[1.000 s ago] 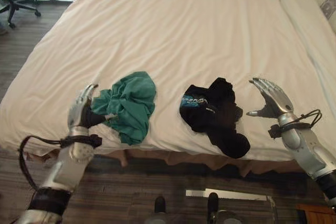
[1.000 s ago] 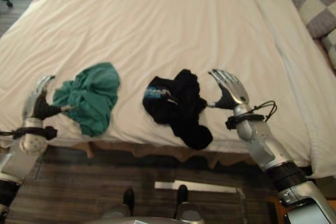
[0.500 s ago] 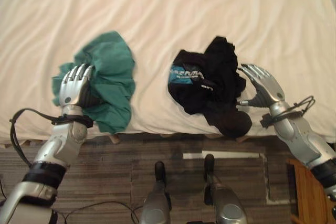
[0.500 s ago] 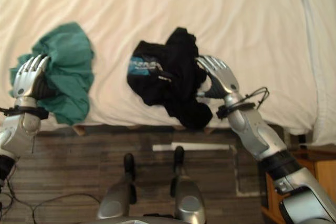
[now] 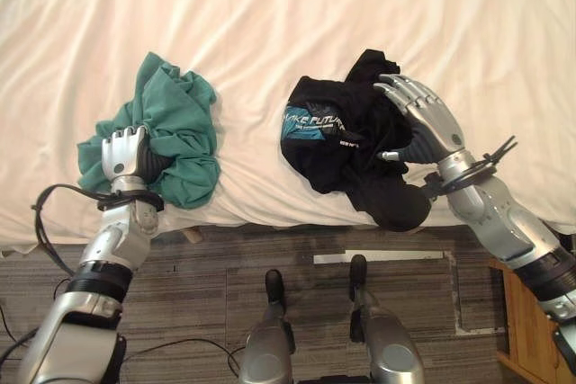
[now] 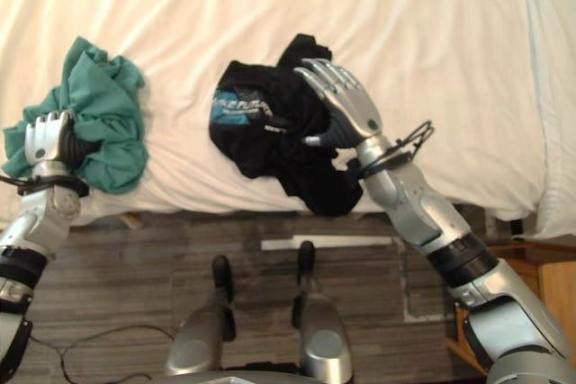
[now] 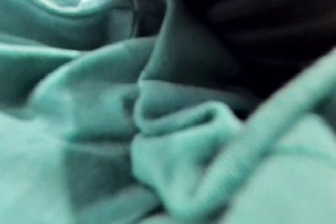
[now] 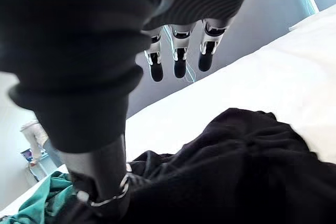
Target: Tidy up the quilt and then pick up the clothes from the bed and put them into the laundry hamper.
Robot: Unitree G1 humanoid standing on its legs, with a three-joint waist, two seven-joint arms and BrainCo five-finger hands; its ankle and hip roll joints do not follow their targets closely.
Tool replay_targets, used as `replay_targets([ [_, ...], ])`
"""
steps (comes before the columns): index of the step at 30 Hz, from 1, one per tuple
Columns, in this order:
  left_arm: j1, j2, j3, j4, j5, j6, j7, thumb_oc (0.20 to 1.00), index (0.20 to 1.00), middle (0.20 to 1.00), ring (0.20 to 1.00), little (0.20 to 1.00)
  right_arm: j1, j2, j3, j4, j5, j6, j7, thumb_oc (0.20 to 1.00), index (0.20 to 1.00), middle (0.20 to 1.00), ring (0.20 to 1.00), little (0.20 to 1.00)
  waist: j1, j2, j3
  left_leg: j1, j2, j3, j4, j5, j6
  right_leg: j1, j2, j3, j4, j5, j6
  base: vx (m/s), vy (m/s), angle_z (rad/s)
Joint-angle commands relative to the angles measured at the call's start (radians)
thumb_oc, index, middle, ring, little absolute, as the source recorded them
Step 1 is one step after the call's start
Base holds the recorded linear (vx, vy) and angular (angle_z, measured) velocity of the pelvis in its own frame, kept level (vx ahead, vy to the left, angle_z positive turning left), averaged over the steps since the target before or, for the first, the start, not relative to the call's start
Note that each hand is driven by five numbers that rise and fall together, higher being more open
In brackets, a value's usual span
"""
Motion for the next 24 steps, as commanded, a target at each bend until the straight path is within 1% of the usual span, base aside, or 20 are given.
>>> replay_targets([
  [1,0.178,-0.137,-0.071,0.098,-0.173,-0.039,-0.019,0.2,0.2,0.2,0.2,0.2,-0.074,0.108,0.094,0.093,0.04,-0.01,0.019,1.0,1.0,1.0,1.0,1.0,0.035,-0.027,-0.075,-0.035,0.067,0.028,-0.007,-0.004,-0.063,-0.054,-0.072,0.009,0.074,-0.121,0.105,0.0,0.0,0.0],
  [2,0.18,-0.137,-0.068,0.097,-0.174,-0.04,-0.018,0.2,0.2,0.2,0.2,0.2,-0.079,0.111,0.1,0.1,0.04,-0.012,0.016,1.0,1.0,1.0,1.0,1.0,0.032,-0.026,-0.075,-0.034,0.067,0.028,-0.007,-0.004,-0.063,-0.053,-0.072,0.009,0.074,-0.121,0.105,0.0,0.0,0.0],
  [3,0.192,-0.157,-0.066,0.096,-0.201,-0.052,-0.014,0.2,0.2,0.2,0.2,0.2,-0.088,0.13,0.123,0.15,0.039,0.0,0.027,1.0,1.0,1.0,1.0,1.0,0.043,-0.025,-0.074,-0.033,0.064,0.024,-0.007,-0.005,-0.061,-0.051,-0.074,0.007,0.075,-0.122,0.104,0.01,-0.012,0.05],
  [4,0.222,-0.204,-0.06,0.087,-0.274,-0.079,-0.009,0.2,0.2,0.2,0.2,0.2,-0.09,0.201,0.182,0.297,0.05,0.021,0.048,1.0,1.0,1.0,1.0,1.0,0.062,-0.02,-0.071,-0.031,0.057,0.015,-0.007,-0.005,-0.059,-0.042,-0.079,0.0,0.076,-0.124,0.101,0.02,-0.018,0.04],
  [6,0.239,-0.232,-0.063,0.094,-0.324,-0.103,-0.011,0.2,0.2,0.2,0.2,0.2,-0.085,0.274,0.234,0.475,0.045,0.047,0.06,1.0,1.0,1.0,1.0,1.0,0.079,-0.014,-0.071,-0.028,0.049,0.001,-0.007,-0.006,-0.055,-0.03,-0.084,-0.01,0.079,-0.128,0.099,0.02,-0.005,0.11],
  [7,0.275,-0.239,-0.057,-0.006,-0.348,-0.093,-0.02,0.2,0.2,0.2,0.2,0.2,-0.066,0.314,0.24,0.56,0.037,0.064,0.058,1.0,1.0,1.0,1.0,1.0,0.092,-0.006,-0.067,-0.019,0.045,-0.007,-0.007,-0.015,-0.052,-0.017,-0.087,-0.017,0.083,-0.135,0.1,0.0,0.006,0.21],
  [8,0.28,-0.237,-0.054,-0.013,-0.348,-0.089,-0.021,0.2,0.2,0.2,0.2,0.2,-0.067,0.318,0.243,0.564,0.037,0.063,0.056,1.0,1.0,1.0,1.0,1.0,0.089,-0.009,-0.069,-0.024,0.044,-0.008,-0.007,-0.009,-0.051,-0.021,-0.088,-0.018,0.081,-0.13,0.099,0.01,0.0,0.25],
  [9,0.31,-0.245,-0.035,-0.061,-0.373,-0.121,-0.041,0.2,0.2,0.2,0.2,0.2,-0.039,0.36,0.241,0.666,0.049,0.085,0.065,1.0,1.0,1.0,1.0,1.0,0.107,0.001,-0.066,-0.02,0.038,-0.017,-0.006,-0.015,-0.048,-0.009,-0.091,-0.026,0.083,-0.136,0.099,-0.02,0.005,0.25],
  [11,0.347,-0.252,-0.017,-0.073,-0.402,-0.132,-0.065,0.2,0.2,0.2,0.2,0.2,-0.023,0.405,0.224,0.791,0.06,0.113,0.089,0.2,0.2,0.2,0.2,0.2,0.128,0.008,-0.073,-0.023,0.028,-0.034,-0.006,-0.01,-0.045,-0.002,-0.1,-0.039,0.082,-0.133,0.1,-0.01,0.007,0.25],
  [13,0.385,-0.269,0.017,-0.098,-0.474,-0.14,-0.08,0.2,0.2,0.2,0.2,0.2,0.015,0.437,0.154,0.831,0.165,0.125,0.094,0.2,0.2,0.2,0.2,0.2,0.143,0.012,-0.079,-0.024,0.017,-0.053,-0.004,-0.011,-0.04,0.011,-0.108,-0.054,0.081,-0.13,0.104,-0.03,0.04,0.35],
  [14,0.435,-0.29,0.048,-0.142,-0.553,-0.157,-0.113,0.2,0.2,0.2,0.2,0.2,0.106,0.448,0.063,0.782,0.301,0.113,0.109,0.2,0.2,0.2,0.2,0.2,0.155,0.013,-0.089,-0.023,0.006,-0.062,-0.004,-0.01,-0.033,0.016,-0.118,-0.072,0.1,-0.139,0.108,-0.04,0.077,0.23],
  [15,0.468,-0.291,0.061,-0.17,-0.565,-0.156,-0.139,0.2,0.2,0.2,0.2,0.2,0.163,0.442,0.031,0.745,0.334,0.105,0.126,0.2,0.2,0.2,0.2,0.2,0.158,0.017,-0.095,-0.014,0.001,-0.074,-0.004,-0.018,-0.027,0.016,-0.123,-0.077,0.145,-0.156,0.112,0.0,0.066,0.38],
  [16,0.489,-0.289,0.071,-0.185,-0.557,-0.154,-0.158,0.2,0.2,0.2,0.2,0.2,0.211,0.439,0.013,0.722,0.343,0.095,0.144,0.2,0.2,0.2,0.2,0.2,0.159,0.018,-0.105,-0.016,-0.004,-0.089,-0.007,-0.015,-0.019,0.013,-0.127,-0.074,0.169,-0.159,0.116,0.04,0.018,0.66],
  [17,0.508,-0.283,0.072,-0.2,-0.545,-0.147,-0.172,0.2,0.2,0.2,0.2,0.2,0.264,0.432,-0.006,0.699,0.354,0.085,0.159,0.2,0.2,0.2,0.2,0.2,0.155,0.022,-0.112,-0.018,-0.009,-0.121,-0.007,-0.014,-0.015,0.019,-0.119,-0.059,0.193,-0.184,0.119,0.05,0.068,0.75],
  [18,0.531,-0.291,0.085,-0.209,-0.587,-0.143,-0.215,0.2,0.2,0.2,0.2,0.2,0.39,0.437,-0.054,0.675,0.447,0.07,0.197,0.2,0.2,0.2,0.2,0.2,0.121,0.023,-0.134,-0.034,-0.055,-0.212,-0.006,-0.004,0.014,0.022,-0.001,0.161,0.175,-0.249,0.075,0.07,0.039,1.42],
  [19,0.533,-0.299,0.089,-0.19,-0.609,-0.139,-0.218,0.2,0.2,0.2,0.2,0.2,0.398,0.454,-0.059,0.693,0.507,0.062,0.206,0.2,0.2,0.2,0.2,0.2,0.134,0.019,-0.141,-0.036,-0.067,-0.231,-0.007,-0.006,0.017,0.039,0.01,0.174,0.148,-0.238,0.06,0.06,0.042,1.63],
  [20,0.533,-0.299,0.089,-0.19,-0.609,-0.139,-0.218,0.2,0.2,0.2,0.2,0.2,0.398,0.454,-0.059,0.693,0.507,0.062,0.206,0.2,0.2,0.2,0.2,0.2,0.133,0.019,-0.141,-0.036,-0.067,-0.231,-0.007,-0.006,0.017,0.04,0.01,0.174,0.148,-0.238,0.06,0.08,-0.096,1.91],
  [21,0.556,-0.312,0.113,-0.171,-0.646,-0.147,-0.215,0.2,0.2,0.2,0.2,0.2,0.433,0.477,-0.093,0.676,0.634,0.039,0.228,0.2,0.2,0.2,0.2,0.2,0.153,0.025,-0.149,-0.044,-0.075,-0.269,-0.006,0.001,0.016,0.067,0.015,0.157,0.106,-0.23,0.05,0.03,-0.09,0.88],
  [23,0.575,-0.33,0.136,-0.188,-0.698,-0.16,-0.202,0.2,0.2,0.2,0.2,0.2,0.464,0.475,-0.132,0.631,0.765,0.011,0.239,0.2,0.2,0.2,0.2,0.2,0.171,0.034,-0.141,-0.07,-0.073,-0.275,0.004,0.013,-0.007,0.109,-0.008,0.079,0.047,-0.227,0.059,-0.02,-0.074,0.27],
  [24,0.575,-0.33,0.136,-0.189,-0.698,-0.16,-0.202,0.2,0.2,0.2,0.2,0.2,0.464,0.474,-0.132,0.631,0.766,0.011,0.239,0.2,0.2,0.2,0.2,0.2,0.168,0.035,-0.144,-0.075,-0.073,-0.278,0.003,0.017,-0.007,0.107,-0.008,0.075,0.044,-0.222,0.059,-0.15,0.049,0.66],
])
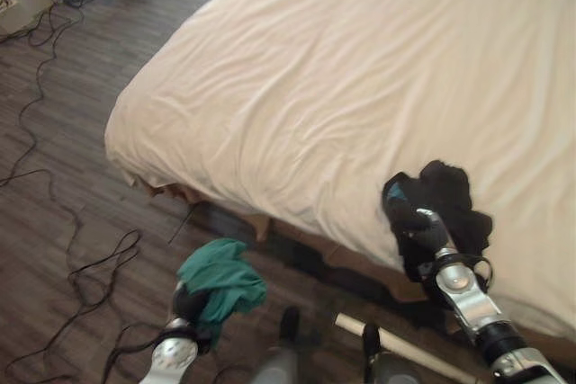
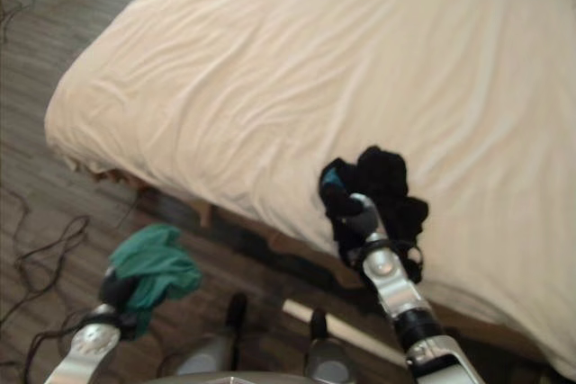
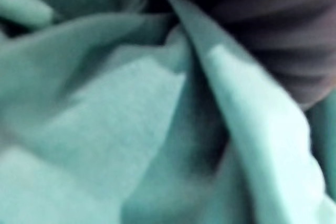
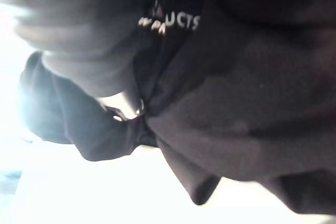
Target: Tidy up the quilt and then pick up the clothes from the bed and put them into the laundry hamper.
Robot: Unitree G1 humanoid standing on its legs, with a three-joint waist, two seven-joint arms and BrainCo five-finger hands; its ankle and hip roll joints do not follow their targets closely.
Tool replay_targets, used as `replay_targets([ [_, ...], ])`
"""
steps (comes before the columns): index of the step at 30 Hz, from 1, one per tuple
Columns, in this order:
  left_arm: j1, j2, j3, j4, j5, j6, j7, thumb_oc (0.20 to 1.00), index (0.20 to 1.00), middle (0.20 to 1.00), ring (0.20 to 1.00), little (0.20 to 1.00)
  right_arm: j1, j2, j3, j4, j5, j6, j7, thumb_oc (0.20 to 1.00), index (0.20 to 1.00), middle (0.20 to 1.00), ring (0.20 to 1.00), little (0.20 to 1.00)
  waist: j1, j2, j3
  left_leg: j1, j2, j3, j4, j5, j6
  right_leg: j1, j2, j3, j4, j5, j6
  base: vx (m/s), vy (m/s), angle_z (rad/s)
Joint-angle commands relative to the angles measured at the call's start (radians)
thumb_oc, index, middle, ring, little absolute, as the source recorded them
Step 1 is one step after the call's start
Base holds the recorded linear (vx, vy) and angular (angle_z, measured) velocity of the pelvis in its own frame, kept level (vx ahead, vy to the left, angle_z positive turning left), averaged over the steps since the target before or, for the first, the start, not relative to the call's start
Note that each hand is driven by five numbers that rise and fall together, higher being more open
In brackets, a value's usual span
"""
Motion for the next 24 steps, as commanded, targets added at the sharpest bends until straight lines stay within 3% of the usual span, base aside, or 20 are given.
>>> replay_targets([
  [1,-0.115,-0.022,0.028,-0.042,-0.113,-0.069,0.02,0.2,0.2,0.2,0.2,0.2,0.054,0.065,0.063,-0.018,0.305,-0.023,0.161,0.2,0.2,0.2,0.2,0.2,0.042,0.014,0.098,-0.065,0.023,0.192,0.007,0.016,-0.05,0.047,-0.07,-0.191,-0.084,-0.034,0.065,-0.14,0.073,0.9],
  [2,-0.116,-0.022,0.028,-0.042,-0.113,-0.069,0.02,0.2,0.2,0.2,0.2,0.2,0.054,0.064,0.063,-0.018,0.306,-0.023,0.161,0.2,0.2,0.2,0.2,0.2,0.042,0.015,0.096,-0.069,0.023,0.192,0.006,0.02,-0.05,0.044,-0.07,-0.192,-0.084,-0.03,0.065,-0.27,0.18,1.75],
  [3,-0.122,-0.034,0.04,-0.02,-0.126,-0.075,0.024,0.2,0.2,0.2,0.2,0.2,0.047,0.06,0.045,-0.091,0.388,-0.042,0.176,0.2,0.2,0.2,0.2,0.2,0.018,0.014,0.087,-0.06,0.112,0.449,0.029,0.018,-0.064,0.046,-0.121,-0.297,-0.091,-0.004,0.091,-0.18,0.145,1.6],
  [5,-0.121,-0.041,0.056,0.008,-0.171,-0.087,0.034,0.2,0.2,0.2,0.2,0.2,0.067,0.045,0.043,-0.199,0.436,-0.054,0.208,0.2,0.2,0.2,0.2,0.2,0.0,0.008,0.061,-0.018,0.183,0.573,0.048,0.015,-0.092,0.084,-0.161,-0.385,-0.085,0.003,0.105,-0.05,0.166,1.42],
  [7,-0.116,-0.043,0.062,0.011,-0.179,-0.086,0.033,0.2,0.2,0.2,0.2,0.2,0.089,0.035,0.042,-0.238,0.425,-0.054,0.219,0.2,0.2,0.2,0.2,0.2,-0.004,0.004,0.052,-0.01,0.203,0.588,0.07,0.027,-0.097,0.101,-0.172,-0.414,-0.081,0.013,0.101,0.04,0.122,1.05],
  [9,-0.108,-0.06,0.085,0.011,-0.229,-0.1,0.033,0.2,0.2,0.2,0.2,0.2,0.168,-0.004,0.013,-0.32,0.345,-0.061,0.226,0.2,0.2,0.2,0.2,0.2,0.0,-0.012,0.022,0.016,0.269,0.616,0.107,0.044,-0.112,0.148,-0.22,-0.525,-0.056,0.03,0.102,0.06,0.235,1.32],
  [11,-0.097,-0.065,0.084,0.003,-0.251,-0.102,0.032,0.2,0.2,0.2,0.2,0.2,0.213,-0.013,-0.012,-0.333,0.311,-0.061,0.218,0.2,0.2,0.2,0.2,0.2,-0.01,-0.009,0.003,0.023,0.274,0.611,0.103,0.033,-0.113,0.162,-0.23,-0.559,-0.048,0.03,0.11,0.13,0.193,1.33],
  [13,-0.092,-0.078,0.061,0.002,-0.239,-0.085,0.002,0.2,0.2,0.2,0.2,0.2,0.277,0.013,-0.1,-0.266,0.254,-0.039,0.176,0.2,0.2,0.2,0.2,0.2,0.011,-0.012,-0.031,0.02,0.209,0.541,0.043,0.018,-0.093,0.185,-0.278,-0.592,0.002,0.087,0.14,0.22,0.314,1.82],
  [15,-0.1,-0.066,0.048,0.006,-0.216,-0.076,-0.005,0.2,0.2,0.2,0.2,0.2,0.302,0.031,-0.149,-0.209,0.171,-0.019,0.133,0.2,0.2,0.2,0.2,0.2,0.026,-0.011,-0.032,0.011,0.146,0.495,0.003,-0.003,-0.052,0.182,-0.337,-0.619,0.113,0.167,0.166,0.21,0.287,2.41],
  [16,-0.102,-0.06,0.045,0.008,-0.209,-0.073,0.0,0.2,0.2,0.2,0.2,0.2,0.305,0.042,-0.161,-0.185,0.156,-0.011,0.123,0.2,0.2,0.2,0.2,0.2,0.019,-0.01,-0.028,0.016,0.117,0.474,0.0,-0.022,-0.031,0.155,-0.364,-0.586,0.188,0.183,0.166,0.29,0.299,1.98],
  [17,-0.103,-0.047,0.04,0.021,-0.193,-0.073,0.014,0.2,0.2,0.2,0.2,0.2,0.308,0.053,-0.177,-0.152,0.159,-0.02,0.101,0.2,0.2,0.2,0.2,0.2,0.009,-0.003,-0.024,0.019,0.105,0.451,-0.008,-0.036,-0.021,0.133,-0.347,-0.524,0.21,0.181,0.167,0.22,0.33,1.52],
  [18,-0.103,-0.045,0.028,0.012,-0.192,-0.074,0.017,0.2,0.2,0.2,0.2,0.2,0.318,0.065,-0.2,-0.157,0.164,-0.015,0.093,0.2,0.2,0.2,0.2,0.2,-0.013,0.008,-0.015,0.026,0.085,0.427,-0.014,-0.022,-0.005,0.075,-0.309,-0.425,0.243,0.164,0.141,0.26,0.356,1.32],
  [19,-0.109,-0.056,0.012,0.012,-0.204,-0.078,0.026,0.2,0.2,0.2,0.2,0.2,0.324,0.071,-0.211,-0.145,0.189,-0.028,0.078,0.2,0.2,0.2,0.2,0.2,-0.034,0.022,-0.009,0.042,0.075,0.388,-0.017,-0.031,-0.002,0.021,-0.232,-0.307,0.24,0.079,0.122,0.27,0.333,1.28],
  [21,-0.125,-0.071,-0.023,0.055,-0.195,-0.069,0.016,0.2,0.2,0.2,0.2,0.2,0.319,0.084,-0.239,-0.083,0.209,-0.044,0.039,0.2,0.2,0.2,0.2,0.2,-0.066,0.042,0.021,0.075,0.043,0.307,-0.017,-0.054,0.0,-0.05,-0.111,-0.169,0.178,-0.03,0.095,0.38,0.139,1.71],
  [23,-0.134,-0.073,-0.036,0.07,-0.189,-0.067,0.015,0.2,0.2,0.2,0.2,0.2,0.311,0.085,-0.239,-0.061,0.211,-0.043,0.031,0.2,0.2,0.2,0.2,0.2,-0.077,0.041,0.025,0.083,0.035,0.287,-0.017,-0.057,0.0,-0.053,-0.092,-0.149,0.125,-0.023,0.091,0.22,-0.012,1.53],
  [24,-0.153,-0.073,-0.06,0.12,-0.138,-0.052,0.016,0.2,0.2,0.2,0.2,0.2,0.317,0.09,-0.249,-0.011,0.2,-0.037,0.018,0.2,0.2,0.2,0.2,0.2,-0.089,0.028,0.027,0.098,0.007,0.241,-0.017,-0.07,0.004,-0.039,-0.08,-0.101,0.049,-0.014,0.089,0.2,-0.071,1.44],
])
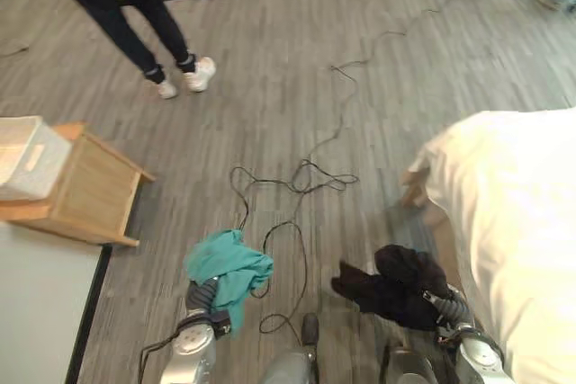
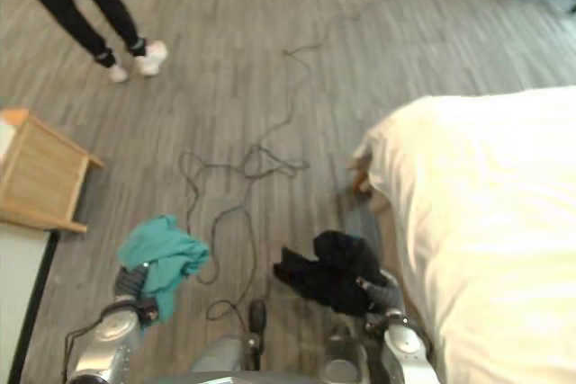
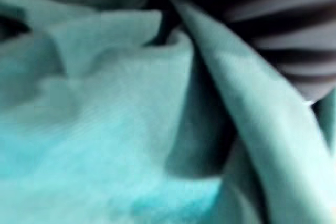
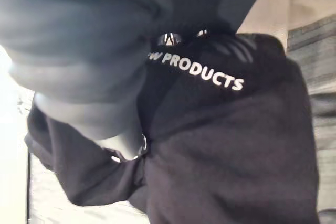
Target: Tidy up the quilt and then pick up the clothes from the bed and put them into the laundry hamper.
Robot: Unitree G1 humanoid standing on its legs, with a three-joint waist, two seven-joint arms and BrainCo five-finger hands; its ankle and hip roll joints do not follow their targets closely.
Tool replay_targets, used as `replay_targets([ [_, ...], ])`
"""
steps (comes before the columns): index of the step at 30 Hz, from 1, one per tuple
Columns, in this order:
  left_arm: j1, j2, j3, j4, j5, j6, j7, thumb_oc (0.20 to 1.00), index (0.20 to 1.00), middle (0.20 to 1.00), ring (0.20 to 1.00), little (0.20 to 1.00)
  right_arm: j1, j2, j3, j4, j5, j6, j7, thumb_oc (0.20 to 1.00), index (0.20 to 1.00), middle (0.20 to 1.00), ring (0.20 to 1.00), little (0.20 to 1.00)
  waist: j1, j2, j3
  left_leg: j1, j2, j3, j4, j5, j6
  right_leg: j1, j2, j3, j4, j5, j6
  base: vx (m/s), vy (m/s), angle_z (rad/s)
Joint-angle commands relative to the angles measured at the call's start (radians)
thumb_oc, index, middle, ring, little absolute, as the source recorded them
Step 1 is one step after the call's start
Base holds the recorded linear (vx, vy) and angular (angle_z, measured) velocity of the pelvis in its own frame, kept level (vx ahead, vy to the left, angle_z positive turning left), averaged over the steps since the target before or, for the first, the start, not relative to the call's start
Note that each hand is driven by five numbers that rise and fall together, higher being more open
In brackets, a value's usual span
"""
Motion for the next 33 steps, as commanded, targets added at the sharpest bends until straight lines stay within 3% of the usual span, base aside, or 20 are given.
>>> replay_targets([
  [1,-0.027,0.046,-0.012,0.014,0.087,-0.015,-0.006,0.2,0.2,0.2,0.2,0.2,-0.042,-0.01,-0.051,0.059,0.027,-0.047,-0.042,0.2,0.2,0.2,0.2,0.2,0.023,-0.075,0.007,0.068,0.009,0.152,-0.034,-0.097,-0.1,0.109,-0.058,-0.002,-0.051,0.068,0.083,0.26,-0.116,1.59],
  [3,-0.038,0.034,-0.019,0.071,0.095,-0.007,-0.003,0.2,0.2,0.2,0.2,0.2,-0.065,-0.013,-0.047,0.107,0.053,-0.041,-0.037,0.2,0.2,0.2,0.2,0.2,0.029,-0.082,-0.002,0.08,0.01,0.15,-0.034,-0.101,-0.1,0.136,-0.052,-0.012,-0.063,0.075,0.083,0.13,-0.096,0.91],
  [4,-0.093,-0.052,-0.088,0.13,0.144,-0.008,-0.072,0.2,0.2,0.2,0.2,0.2,-0.065,-0.125,0.067,0.251,-0.084,-0.026,0.058,0.2,0.2,0.2,0.2,0.2,0.043,-0.06,-0.008,0.148,-0.004,0.088,-0.034,-0.097,-0.095,0.207,0.03,0.035,-0.1,0.046,0.031,0.06,-0.059,0.47],
  [7,-0.104,-0.056,-0.099,0.132,0.145,-0.01,-0.065,0.2,0.2,0.2,0.2,0.2,-0.063,-0.124,0.067,0.245,-0.089,-0.033,0.053,0.2,0.2,0.2,0.2,0.2,0.045,-0.064,0.004,0.133,0.002,0.082,0.035,-0.108,-0.103,0.221,0.03,0.031,-0.112,0.043,0.024,0.0,-0.102,0.03],
  [8,-0.115,-0.061,-0.109,0.139,0.132,-0.014,-0.063,0.2,0.2,0.2,0.2,0.2,-0.069,-0.132,0.071,0.251,-0.093,-0.035,0.049,0.2,0.2,0.2,0.2,0.2,0.05,-0.071,0.021,0.084,-0.009,0.086,0.157,-0.126,-0.121,0.24,0.024,0.019,-0.123,0.036,0.016,-0.02,-0.165,0.11],
  [9,-0.13,-0.068,-0.117,0.148,0.131,-0.016,-0.055,0.2,0.2,0.2,0.2,0.2,-0.075,-0.144,0.071,0.24,-0.099,-0.037,0.045,0.2,0.2,0.2,0.2,0.2,0.063,-0.083,0.045,0.002,-0.008,0.098,0.317,-0.067,-0.157,0.264,0.01,-0.002,-0.132,0.032,0.004,-0.02,-0.165,0.25],
  [10,-0.13,-0.068,-0.117,0.149,0.131,-0.016,-0.055,0.2,0.2,0.2,0.2,0.2,-0.076,-0.144,0.07,0.24,-0.099,-0.037,0.045,0.2,0.2,0.2,0.2,0.2,0.06,-0.082,0.044,-0.007,-0.007,0.094,0.328,-0.071,-0.158,0.262,0.011,-0.005,-0.132,0.033,0.004,0.01,-0.132,0.35],
  [12,-0.145,-0.079,-0.124,0.164,0.136,-0.012,-0.041,0.2,0.2,0.2,0.2,0.2,-0.083,-0.151,0.076,0.226,-0.105,-0.03,0.036,0.2,0.2,0.2,0.2,0.2,0.073,-0.094,0.059,-0.079,0.033,0.152,0.427,-0.001,-0.162,0.289,0.001,-0.034,-0.144,0.024,-0.006,0.08,-0.106,0.22],
  [13,-0.146,-0.08,-0.126,0.169,0.141,-0.011,-0.033,0.2,0.2,0.2,0.2,0.2,-0.083,-0.15,0.081,0.214,-0.107,-0.025,0.035,0.2,0.2,0.2,0.2,0.2,0.078,-0.097,0.059,-0.108,0.05,0.187,0.438,0.002,-0.156,0.301,-0.001,-0.041,-0.15,0.019,-0.007,0.17,-0.112,0.12],
  [16,-0.13,-0.084,-0.122,0.163,0.152,-0.009,-0.023,0.2,0.2,0.2,0.2,0.2,-0.077,-0.155,0.097,0.168,-0.124,-0.022,0.034,0.2,0.2,0.2,0.2,0.2,0.106,-0.095,0.045,-0.154,0.028,0.241,0.329,-0.041,-0.124,0.338,0.003,-0.039,-0.167,-0.012,-0.002,0.36,-0.034,0.01],
  [19,-0.113,-0.091,-0.116,0.163,0.161,-0.008,-0.016,0.2,0.2,0.2,0.2,0.2,-0.08,-0.165,0.111,0.158,-0.143,-0.018,0.029,0.2,0.2,0.2,0.2,0.2,0.141,-0.07,0.03,-0.188,0.023,0.265,0.146,0.023,-0.134,0.391,0.032,-0.046,-0.177,-0.059,0.008,0.39,0.033,0.01],
  [21,-0.107,-0.089,-0.109,0.17,0.179,-0.004,-0.002,0.2,0.2,0.2,0.2,0.2,-0.08,-0.165,0.119,0.151,-0.158,-0.013,0.022,0.2,0.2,0.2,0.2,0.2,0.168,-0.078,0.02,-0.231,0.042,0.325,0.055,0.046,-0.133,0.448,0.032,-0.058,-0.178,-0.101,0.021,0.53,0.043,-0.09],
  [27,-0.078,-0.076,-0.079,0.18,0.171,0.002,-0.001,0.2,0.2,0.2,0.2,0.2,-0.081,-0.138,0.14,0.157,-0.202,-0.007,0.034,0.2,0.2,0.2,0.2,0.2,0.21,-0.117,-0.012,-0.231,0.043,0.315,0.063,0.077,-0.106,0.493,0.017,-0.027,-0.123,-0.133,0.044,0.47,0.057,-0.17],
  [28,-0.09,-0.07,-0.077,0.222,0.167,0.011,-0.005,0.2,0.2,0.2,0.2,0.2,-0.097,-0.121,0.153,0.173,-0.206,-0.008,0.037,0.2,0.2,0.2,0.2,0.2,0.227,-0.169,-0.011,-0.205,0.005,0.315,0.08,0.045,-0.076,0.469,-0.013,-0.015,0.016,-0.041,0.092,0.32,0.046,-0.76],
  [29,-0.09,-0.07,-0.077,0.223,0.167,0.011,-0.005,0.2,0.2,0.2,0.2,0.2,-0.098,-0.121,0.152,0.174,-0.206,-0.008,0.037,0.2,0.2,0.2,0.2,0.2,0.231,-0.166,-0.013,-0.208,0.01,0.316,0.082,0.045,-0.077,0.465,-0.01,-0.011,0.014,-0.037,0.091,0.46,0.089,-0.48],
  [31,-0.107,-0.065,-0.082,0.238,0.169,0.016,-0.002,0.2,0.2,0.2,0.2,0.2,-0.112,-0.109,0.164,0.187,-0.209,-0.007,0.041,0.2,0.2,0.2,0.2,0.2,0.218,-0.186,0.002,-0.134,-0.019,0.321,0.072,-0.002,-0.045,0.386,-0.045,0.004,0.244,0.129,0.157,0.49,0.134,0.07],
  [32,-0.127,-0.05,-0.096,0.233,0.175,0.019,0.003,0.2,0.2,0.2,0.2,0.2,-0.125,-0.108,0.172,0.202,-0.21,-0.01,0.04,0.2,0.2,0.2,0.2,0.2,0.195,-0.159,0.019,-0.045,-0.01,0.301,0.036,-0.027,-0.025,0.282,-0.053,-0.004,0.436,0.251,0.156,0.8,0.166,0.29],
  [33,-0.141,-0.042,-0.105,0.229,0.176,0.017,0.009,0.2,0.2,0.2,0.2,0.2,-0.134,-0.104,0.175,0.211,-0.21,-0.009,0.039,0.2,0.2,0.2,0.2,0.2,0.176,-0.131,0.03,0.006,0.0,0.274,0.006,-0.036,-0.019,0.204,-0.028,-0.002,0.512,0.217,0.131,0.86,0.138,0.71],
])
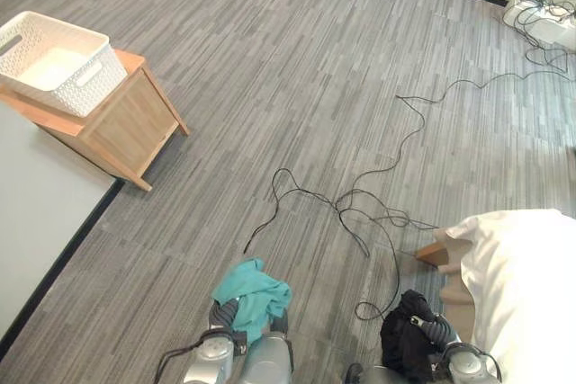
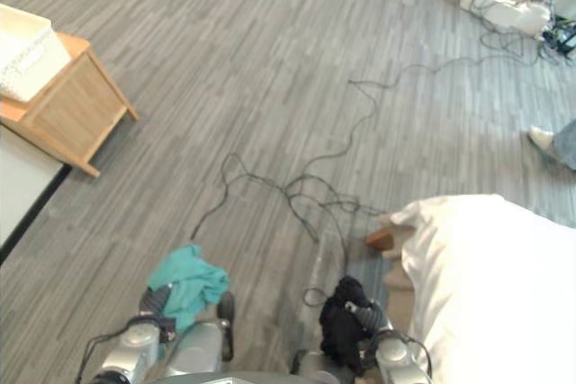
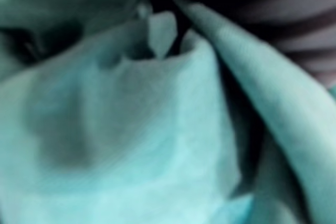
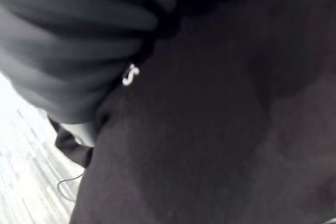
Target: Tidy up the quilt and then pick up the clothes from the bed and put them into the laundry hamper.
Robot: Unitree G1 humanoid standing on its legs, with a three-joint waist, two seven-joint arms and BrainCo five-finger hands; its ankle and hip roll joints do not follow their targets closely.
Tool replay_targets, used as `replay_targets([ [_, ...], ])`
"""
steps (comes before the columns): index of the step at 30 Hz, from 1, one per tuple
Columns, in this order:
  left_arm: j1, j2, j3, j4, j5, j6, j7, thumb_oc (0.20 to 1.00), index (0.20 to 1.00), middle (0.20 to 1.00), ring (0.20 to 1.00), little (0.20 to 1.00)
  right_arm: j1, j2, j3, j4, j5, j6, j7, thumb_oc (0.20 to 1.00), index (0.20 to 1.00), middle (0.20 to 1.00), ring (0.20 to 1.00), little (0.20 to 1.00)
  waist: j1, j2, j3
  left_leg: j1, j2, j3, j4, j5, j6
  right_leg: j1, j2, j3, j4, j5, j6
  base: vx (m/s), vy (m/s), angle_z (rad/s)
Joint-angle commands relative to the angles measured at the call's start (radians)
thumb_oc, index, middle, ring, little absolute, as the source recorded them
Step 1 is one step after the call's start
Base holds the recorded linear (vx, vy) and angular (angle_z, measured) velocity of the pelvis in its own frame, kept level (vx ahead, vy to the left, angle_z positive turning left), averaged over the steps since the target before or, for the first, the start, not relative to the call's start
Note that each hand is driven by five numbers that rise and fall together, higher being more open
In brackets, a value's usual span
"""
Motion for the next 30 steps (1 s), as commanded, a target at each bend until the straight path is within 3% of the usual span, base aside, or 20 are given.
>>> replay_targets([
  [1,-0.038,0.004,-0.057,-0.045,0.046,-0.028,0.024,0.2,0.2,0.2,0.2,0.2,-0.042,-0.04,-0.022,-0.029,-0.005,-0.035,-0.006,0.2,0.2,0.2,0.2,0.2,-0.021,0.076,0.006,0.11,0.018,-0.067,-0.184,0.083,-0.01,0.043,0.073,-0.026,0.08,0.256,0.038,0.69,0.07,0.96],
  [3,-0.063,0.002,-0.081,-0.053,0.055,-0.033,0.029,0.2,0.2,0.2,0.2,0.2,-0.04,-0.039,-0.021,-0.035,0.008,-0.041,-0.005,0.2,0.2,0.2,0.2,0.2,-0.086,0.086,0.024,0.188,0.011,-0.135,-0.205,0.048,-0.027,-0.073,0.127,-0.04,-0.017,0.171,0.011,0.65,-0.04,1.0],
  [5,-0.078,0.001,-0.092,-0.064,0.061,-0.04,0.024,0.2,0.2,0.2,0.2,0.2,-0.037,-0.044,-0.026,-0.036,0.014,-0.042,-0.008,0.2,0.2,0.2,0.2,0.2,-0.128,0.09,0.03,0.227,0.008,-0.178,-0.206,0.015,-0.052,-0.104,0.117,-0.058,-0.228,0.152,0.0,0.6,-0.181,0.95],
  [7,-0.092,0.0,-0.093,-0.07,0.075,-0.049,0.022,0.2,0.2,0.2,0.2,0.2,-0.037,-0.053,-0.043,-0.039,0.014,-0.041,-0.017,0.2,0.2,0.2,0.2,0.2,-0.166,0.099,0.029,0.285,0.03,-0.217,-0.206,-0.045,-0.087,-0.162,0.047,-0.055,-0.505,0.217,0.017,0.72,-0.326,1.34],
  [8,-0.097,0.0,-0.09,-0.063,0.086,-0.052,0.022,0.2,0.2,0.2,0.2,0.2,-0.034,-0.054,-0.053,-0.041,0.009,-0.038,-0.015,0.2,0.2,0.2,0.2,0.2,-0.185,0.099,0.028,0.311,0.045,-0.231,-0.206,-0.067,-0.102,-0.212,0.006,-0.031,-0.565,0.251,0.034,0.71,-0.343,1.18],
  [10,-0.086,-0.007,-0.072,-0.032,0.099,-0.057,0.025,0.2,0.2,0.2,0.2,0.2,-0.025,-0.059,-0.061,-0.046,-0.014,-0.031,-0.007,0.2,0.2,0.2,0.2,0.2,-0.21,0.118,0.023,0.39,0.092,-0.253,-0.206,-0.121,-0.122,-0.257,-0.021,-0.014,-0.581,0.279,0.062,0.7,-0.327,0.99],
  [11,-0.073,-0.01,-0.061,-0.011,0.087,-0.063,0.019,0.2,0.2,0.2,0.2,0.2,-0.022,-0.062,-0.056,-0.048,-0.024,-0.03,0.003,0.2,0.2,0.2,0.2,0.2,-0.21,0.11,0.012,0.426,0.104,-0.262,-0.206,-0.131,-0.131,-0.252,-0.024,-0.018,-0.559,0.288,0.062,0.66,-0.306,0.94],
  [13,-0.043,-0.026,-0.056,0.016,0.078,-0.063,0.008,0.2,0.2,0.2,0.2,0.2,-0.014,-0.076,-0.044,-0.056,-0.037,-0.035,0.013,0.2,0.2,0.2,0.2,0.2,-0.201,0.112,0.007,0.424,0.129,-0.286,-0.065,-0.076,-0.145,-0.205,-0.017,-0.028,-0.516,0.315,0.039,0.56,-0.336,0.42],
  [14,-0.03,-0.03,-0.041,0.022,0.067,-0.064,0.007,0.2,0.2,0.2,0.2,0.2,-0.011,-0.086,-0.034,-0.063,-0.043,-0.04,0.019,0.2,0.2,0.2,0.2,0.2,-0.194,0.114,0.002,0.39,0.137,-0.28,0.034,-0.013,-0.146,-0.17,-0.003,-0.03,-0.518,0.317,0.02,0.47,-0.398,0.37],
  [16,-0.019,-0.037,-0.025,0.024,0.039,-0.063,-0.004,0.2,0.2,0.2,0.2,0.2,-0.025,-0.105,-0.018,-0.092,-0.056,-0.039,0.03,0.2,0.2,0.2,0.2,0.2,-0.154,0.082,0.025,0.237,0.111,-0.298,0.358,0.102,-0.117,-0.069,0.013,-0.042,-0.533,0.299,-0.045,0.42,-0.47,0.2],
  [17,-0.022,-0.034,-0.019,0.024,0.03,-0.063,-0.003,0.2,0.2,0.2,0.2,0.2,-0.036,-0.111,-0.016,-0.111,-0.048,-0.042,0.028,0.2,0.2,0.2,0.2,0.2,-0.132,0.057,0.035,0.168,0.091,-0.29,0.473,0.112,-0.104,-0.024,0.011,-0.053,-0.549,0.29,-0.066,0.27,-0.347,-0.2],
  [18,-0.022,-0.034,-0.019,0.024,0.03,-0.063,-0.003,0.2,0.2,0.2,0.2,0.2,-0.036,-0.111,-0.016,-0.111,-0.048,-0.042,0.028,0.2,0.2,0.2,0.2,0.2,-0.133,0.057,0.034,0.167,0.09,-0.29,0.472,0.112,-0.103,-0.025,0.01,-0.053,-0.549,0.29,-0.065,0.47,-0.397,-0.16],
  [20,-0.031,-0.036,-0.005,0.028,0.003,-0.062,0.005,0.2,0.2,0.2,0.2,0.2,-0.058,-0.117,-0.003,-0.126,-0.037,-0.04,0.029,0.2,0.2,0.2,0.2,0.2,-0.062,0.029,0.054,0.032,0.038,-0.212,0.537,0.031,-0.091,0.098,0.021,-0.063,-0.587,0.23,-0.08,0.61,-0.322,0.16],
  [22,-0.017,-0.042,-0.001,0.016,-0.002,-0.058,0.012,0.2,0.2,0.2,0.2,0.2,-0.06,-0.122,0.007,-0.132,-0.051,-0.042,0.019,0.2,0.2,0.2,0.2,0.2,-0.025,0.034,0.04,-0.049,0.026,-0.118,0.385,0.013,-0.076,0.172,0.041,-0.082,-0.605,0.169,-0.075,0.57,-0.15,0.4],
  [24,0.021,-0.041,0.01,0.001,0.001,-0.056,0.01,0.2,0.2,0.2,0.2,0.2,-0.058,-0.127,0.015,-0.119,-0.07,-0.04,0.013,0.2,0.2,0.2,0.2,0.2,0.003,0.05,0.013,-0.058,0.023,-0.007,0.194,0.02,-0.06,0.218,0.07,-0.11,-0.597,0.108,-0.07,0.49,-0.1,-0.32],
  [25,0.022,-0.041,0.011,0.0,0.001,-0.056,0.01,0.2,0.2,0.2,0.2,0.2,-0.058,-0.127,0.015,-0.118,-0.07,-0.04,0.013,0.2,0.2,0.2,0.2,0.2,0.004,0.048,0.011,-0.056,0.02,-0.005,0.185,0.027,-0.059,0.215,0.068,-0.11,-0.596,0.109,-0.069,0.61,-0.161,-0.32],
  [27,0.045,-0.043,0.031,0.003,0.011,-0.041,0.012,0.2,0.2,0.2,0.2,0.2,-0.054,-0.115,-0.002,-0.089,-0.08,-0.032,-0.001,0.2,0.2,0.2,0.2,0.2,0.023,0.055,-0.023,-0.037,0.018,0.189,0.049,0.05,-0.055,0.283,0.116,-0.169,-0.556,0.044,-0.065,0.72,-0.163,-0.42],
  [28,0.055,-0.042,0.044,0.013,0.009,-0.023,0.003,0.2,0.2,0.2,0.2,0.2,-0.046,-0.098,-0.01,-0.077,-0.087,-0.022,0.008,0.2,0.2,0.2,0.2,0.2,0.024,0.042,-0.045,0.03,-0.001,0.251,0.0,0.016,-0.002,0.285,0.11,-0.216,-0.442,0.053,-0.045,0.54,-0.073,-0.23],
  [29,0.056,-0.042,0.044,0.012,0.009,-0.023,0.003,0.2,0.2,0.2,0.2,0.2,-0.046,-0.098,-0.01,-0.077,-0.087,-0.022,0.008,0.2,0.2,0.2,0.2,0.2,0.024,0.041,-0.045,0.032,-0.004,0.251,-0.004,0.017,-0.001,0.284,0.108,-0.217,-0.438,0.051,-0.043,0.59,-0.016,0.18],
  [30,0.062,-0.037,0.049,0.041,0.007,-0.022,0.001,0.2,0.2,0.2,0.2,0.2,-0.042,-0.077,-0.013,-0.063,-0.08,-0.031,0.007,0.2,0.2,0.2,0.2,0.2,0.03,0.023,-0.062,0.053,-0.048,0.214,-0.022,-0.003,0.031,0.273,0.083,-0.241,-0.31,0.104,0.003,0.37,0.03,0.64],
])
